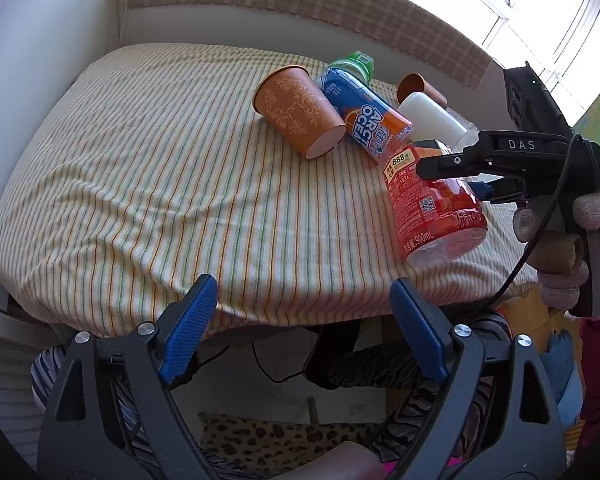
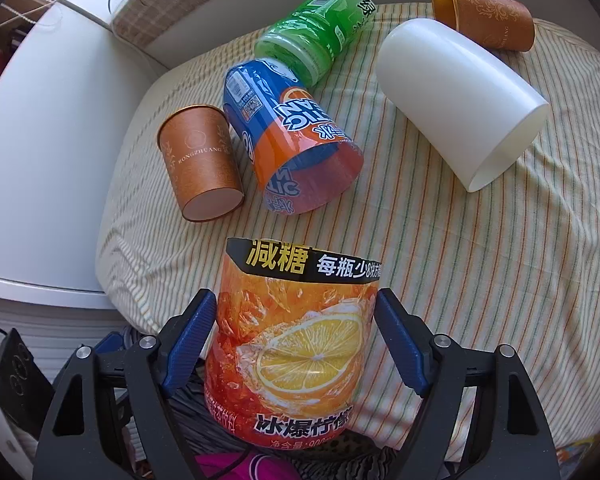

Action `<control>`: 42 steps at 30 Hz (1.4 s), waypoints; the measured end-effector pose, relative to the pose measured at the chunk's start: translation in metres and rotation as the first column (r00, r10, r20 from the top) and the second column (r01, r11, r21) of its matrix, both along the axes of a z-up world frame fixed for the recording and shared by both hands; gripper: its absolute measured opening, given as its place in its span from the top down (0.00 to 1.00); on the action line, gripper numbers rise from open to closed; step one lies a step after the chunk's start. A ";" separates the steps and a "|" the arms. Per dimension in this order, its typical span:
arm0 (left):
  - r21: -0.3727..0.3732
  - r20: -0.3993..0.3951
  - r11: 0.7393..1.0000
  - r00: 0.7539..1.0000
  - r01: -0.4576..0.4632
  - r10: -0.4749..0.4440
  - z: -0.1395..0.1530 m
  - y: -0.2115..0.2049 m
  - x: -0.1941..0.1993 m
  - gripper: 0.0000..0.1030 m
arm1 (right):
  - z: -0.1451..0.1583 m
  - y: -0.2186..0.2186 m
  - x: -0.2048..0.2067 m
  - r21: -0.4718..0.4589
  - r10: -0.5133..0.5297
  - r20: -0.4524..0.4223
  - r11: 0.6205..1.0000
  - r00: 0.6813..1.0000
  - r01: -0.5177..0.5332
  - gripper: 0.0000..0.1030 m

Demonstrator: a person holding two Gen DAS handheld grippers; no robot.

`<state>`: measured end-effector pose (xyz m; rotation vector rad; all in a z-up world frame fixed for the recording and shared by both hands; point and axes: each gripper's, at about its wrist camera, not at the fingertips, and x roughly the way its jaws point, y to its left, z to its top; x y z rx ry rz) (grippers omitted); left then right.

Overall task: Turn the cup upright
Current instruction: 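Rotate the cup open end up with the right tool and lower it onto the bed, then open the right tool and pull it back from the upright cup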

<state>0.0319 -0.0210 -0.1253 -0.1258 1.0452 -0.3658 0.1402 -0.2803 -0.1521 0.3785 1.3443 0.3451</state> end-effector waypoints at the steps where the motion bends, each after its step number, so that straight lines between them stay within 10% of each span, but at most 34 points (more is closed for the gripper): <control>1: -0.004 -0.003 1.000 1.000 -0.001 0.001 -0.001 0.001 0.001 0.12 | 0.001 0.000 -0.001 0.002 -0.005 0.005 1.000 1.000 0.005 0.22; 8: -0.019 0.009 1.000 1.000 -0.018 0.018 0.003 0.005 0.004 0.12 | 0.024 -0.010 -0.017 -0.015 -0.055 0.137 0.998 0.989 0.057 0.23; 21: -0.020 0.013 0.999 0.999 -0.037 0.037 0.002 0.007 0.007 0.12 | 0.047 0.007 -0.056 -0.231 -0.027 0.488 0.960 0.873 0.159 0.24; 34: -0.019 0.052 0.999 0.998 -0.047 0.048 0.012 0.006 0.005 0.12 | 0.033 0.034 -0.073 -0.416 0.121 0.633 0.886 0.765 0.204 0.24; 42: -0.010 0.090 0.999 0.994 -0.053 0.054 0.020 0.004 0.004 0.12 | 0.021 0.038 -0.075 -0.425 0.120 0.632 0.880 0.765 0.213 0.24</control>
